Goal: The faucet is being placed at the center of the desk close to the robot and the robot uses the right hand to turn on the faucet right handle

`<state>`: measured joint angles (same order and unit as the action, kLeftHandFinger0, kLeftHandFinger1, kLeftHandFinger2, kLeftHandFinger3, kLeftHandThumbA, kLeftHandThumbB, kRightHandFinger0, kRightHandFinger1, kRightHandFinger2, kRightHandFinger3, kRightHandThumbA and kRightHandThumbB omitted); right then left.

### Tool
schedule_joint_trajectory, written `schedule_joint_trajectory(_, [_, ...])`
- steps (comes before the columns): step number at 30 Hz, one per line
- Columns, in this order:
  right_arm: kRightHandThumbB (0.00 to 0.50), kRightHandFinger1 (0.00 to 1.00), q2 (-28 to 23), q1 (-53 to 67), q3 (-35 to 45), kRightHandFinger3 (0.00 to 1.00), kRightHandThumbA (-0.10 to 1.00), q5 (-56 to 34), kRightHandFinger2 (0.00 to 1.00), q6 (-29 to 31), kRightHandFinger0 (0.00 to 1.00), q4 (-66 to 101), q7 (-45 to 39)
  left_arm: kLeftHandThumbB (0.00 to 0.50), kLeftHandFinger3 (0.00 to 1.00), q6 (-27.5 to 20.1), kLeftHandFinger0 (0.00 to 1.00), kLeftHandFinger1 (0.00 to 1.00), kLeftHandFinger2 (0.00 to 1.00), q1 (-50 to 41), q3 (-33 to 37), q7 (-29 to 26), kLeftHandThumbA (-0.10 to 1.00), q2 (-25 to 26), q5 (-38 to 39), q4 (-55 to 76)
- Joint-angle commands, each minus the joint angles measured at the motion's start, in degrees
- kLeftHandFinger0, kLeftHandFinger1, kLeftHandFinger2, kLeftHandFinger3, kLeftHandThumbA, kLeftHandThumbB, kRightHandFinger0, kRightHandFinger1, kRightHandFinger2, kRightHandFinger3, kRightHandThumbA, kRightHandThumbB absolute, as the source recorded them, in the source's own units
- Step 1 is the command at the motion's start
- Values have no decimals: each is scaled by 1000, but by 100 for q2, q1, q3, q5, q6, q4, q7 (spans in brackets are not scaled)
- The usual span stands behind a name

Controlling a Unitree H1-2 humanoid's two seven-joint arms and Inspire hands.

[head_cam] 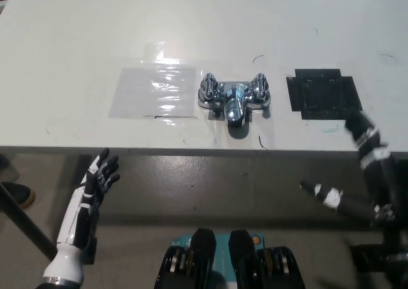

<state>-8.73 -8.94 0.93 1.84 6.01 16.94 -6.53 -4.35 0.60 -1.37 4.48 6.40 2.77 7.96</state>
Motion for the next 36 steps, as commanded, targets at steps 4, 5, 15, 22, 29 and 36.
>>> schedule_joint_trajectory(4, [187, 1000, -1350, -2118, -136, 1000, 1000, 707, 1000, -2789, 1000, 513, -795, 271, 1000, -252, 1000, 1000, 1000, -17, 72, 171, 1000, 83, 94, 301])
schedule_joint_trajectory(5, [174, 1000, -1485, -2384, -214, 1000, 1000, 764, 1000, -2878, 1000, 354, -886, 281, 1000, -317, 1000, 1000, 1000, -19, 84, 197, 1000, 83, 116, 263])
schedule_joint_trajectory(15, [214, 1000, -1807, -4993, -1147, 1000, 1000, 1092, 1000, -3294, 1000, -2210, -1853, 243, 1000, -418, 1000, 1000, 1000, -56, 136, 169, 1000, 2, 90, 233])
schedule_joint_trajectory(22, [209, 1000, -1539, -6353, -2074, 1000, 1000, 1369, 1000, -3272, 1000, -4012, -2205, 239, 1000, -381, 1000, 1000, 1000, -94, 107, 119, 1000, -28, 84, 201])
schedule_joint_trajectory(29, [209, 1000, -934, -7580, -3028, 1000, 1000, 1869, 1000, -3079, 1000, -6124, -2489, 210, 1000, -509, 1000, 1000, 1000, -174, 66, 155, 1000, 5, 175, 110])
schedule_joint_trajectory(36, [213, 1000, -324, -8563, -3698, 1000, 1000, 2121, 1000, -2731, 1000, -8194, -2675, 220, 1000, -543, 1000, 1000, 1000, -180, 61, 149, 1000, 15, 156, 52])
